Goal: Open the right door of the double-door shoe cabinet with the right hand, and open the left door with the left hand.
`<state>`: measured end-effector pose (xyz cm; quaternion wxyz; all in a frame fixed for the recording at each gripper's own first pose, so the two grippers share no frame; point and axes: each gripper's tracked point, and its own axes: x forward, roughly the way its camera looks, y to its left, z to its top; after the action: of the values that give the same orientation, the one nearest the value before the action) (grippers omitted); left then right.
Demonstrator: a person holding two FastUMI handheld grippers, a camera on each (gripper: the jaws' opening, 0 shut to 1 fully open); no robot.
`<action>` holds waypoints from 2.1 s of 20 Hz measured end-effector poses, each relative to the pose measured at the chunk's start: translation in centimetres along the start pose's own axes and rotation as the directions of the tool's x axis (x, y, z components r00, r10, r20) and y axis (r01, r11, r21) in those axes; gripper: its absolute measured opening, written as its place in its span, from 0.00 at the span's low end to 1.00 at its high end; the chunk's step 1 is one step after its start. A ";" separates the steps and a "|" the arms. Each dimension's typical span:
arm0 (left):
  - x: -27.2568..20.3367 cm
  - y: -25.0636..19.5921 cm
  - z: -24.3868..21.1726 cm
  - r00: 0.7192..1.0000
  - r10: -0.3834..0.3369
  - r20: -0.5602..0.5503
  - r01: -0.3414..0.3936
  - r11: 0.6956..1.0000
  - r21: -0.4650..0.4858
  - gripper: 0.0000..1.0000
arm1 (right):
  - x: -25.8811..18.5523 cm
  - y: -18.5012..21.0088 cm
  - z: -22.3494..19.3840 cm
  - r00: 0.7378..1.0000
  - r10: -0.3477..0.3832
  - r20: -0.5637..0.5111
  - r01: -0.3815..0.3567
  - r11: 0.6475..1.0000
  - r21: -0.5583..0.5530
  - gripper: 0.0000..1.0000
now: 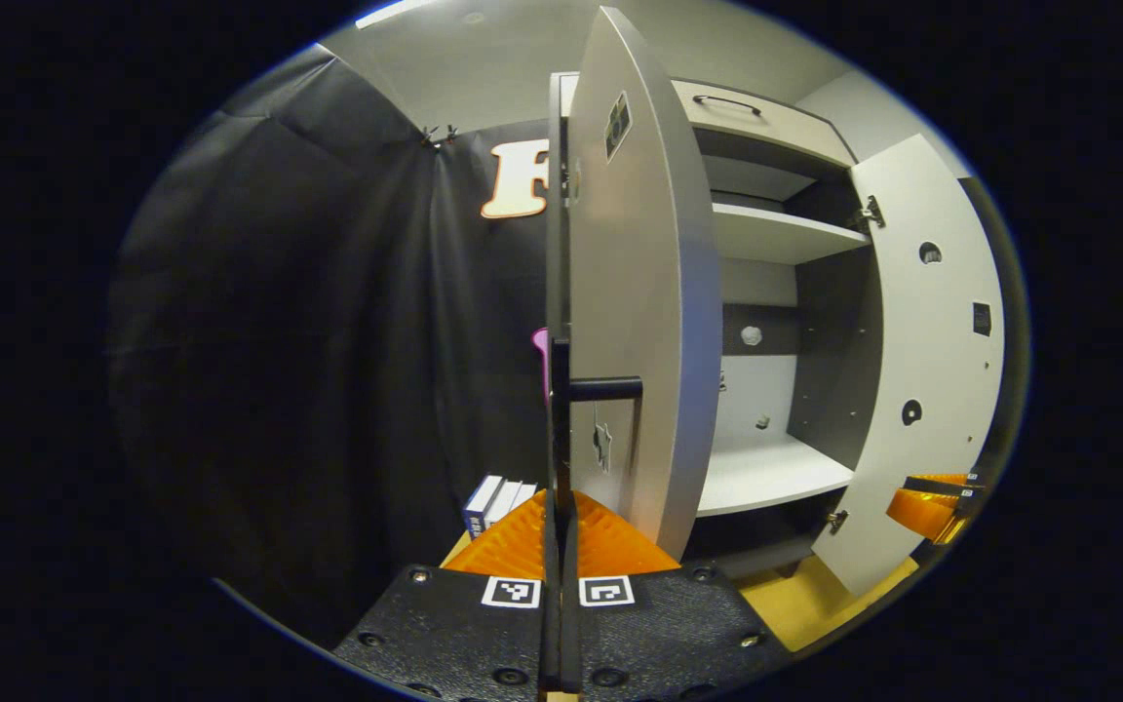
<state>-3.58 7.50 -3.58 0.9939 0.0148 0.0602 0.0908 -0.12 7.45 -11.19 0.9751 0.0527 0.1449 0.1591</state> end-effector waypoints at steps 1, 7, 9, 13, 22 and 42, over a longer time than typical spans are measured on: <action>-0.2 0.4 -0.1 1.000 -0.016 0.003 0.016 0.999 -0.031 0.00 | 0.1 0.2 0.0 1.000 0.006 -0.001 -0.006 1.000 -0.004 0.30; -0.1 0.3 0.2 0.998 -0.064 0.011 0.065 0.997 -0.029 0.00 | 0.8 0.6 0.1 1.000 0.024 -0.003 -0.024 1.000 -0.018 0.30; 0.0 0.6 0.1 0.997 -0.078 0.016 0.079 0.997 -0.024 0.00 | 1.0 0.6 0.0 1.000 0.021 -0.007 -0.021 1.000 -0.017 0.30; 0.0 1.1 0.1 0.993 -0.113 0.021 0.114 0.993 -0.031 0.00 | 1.2 0.4 -0.2 1.000 0.016 -0.011 -0.016 1.000 -0.015 0.30; 0.0 1.6 0.1 0.992 -0.126 0.027 0.126 0.992 -0.025 0.02 | 1.1 0.0 0.1 1.000 0.022 -0.005 -0.022 0.999 -0.033 0.30; -6.0 -1.1 1.5 0.998 0.040 0.047 -0.038 0.998 -0.045 0.28 | 1.5 -5.0 1.7 1.000 0.021 -0.006 -0.021 0.999 -0.050 0.30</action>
<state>-9.04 5.25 -1.41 0.9932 -0.0036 0.0340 0.1113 3.23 3.14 -10.75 0.9740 0.0293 0.1431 0.1731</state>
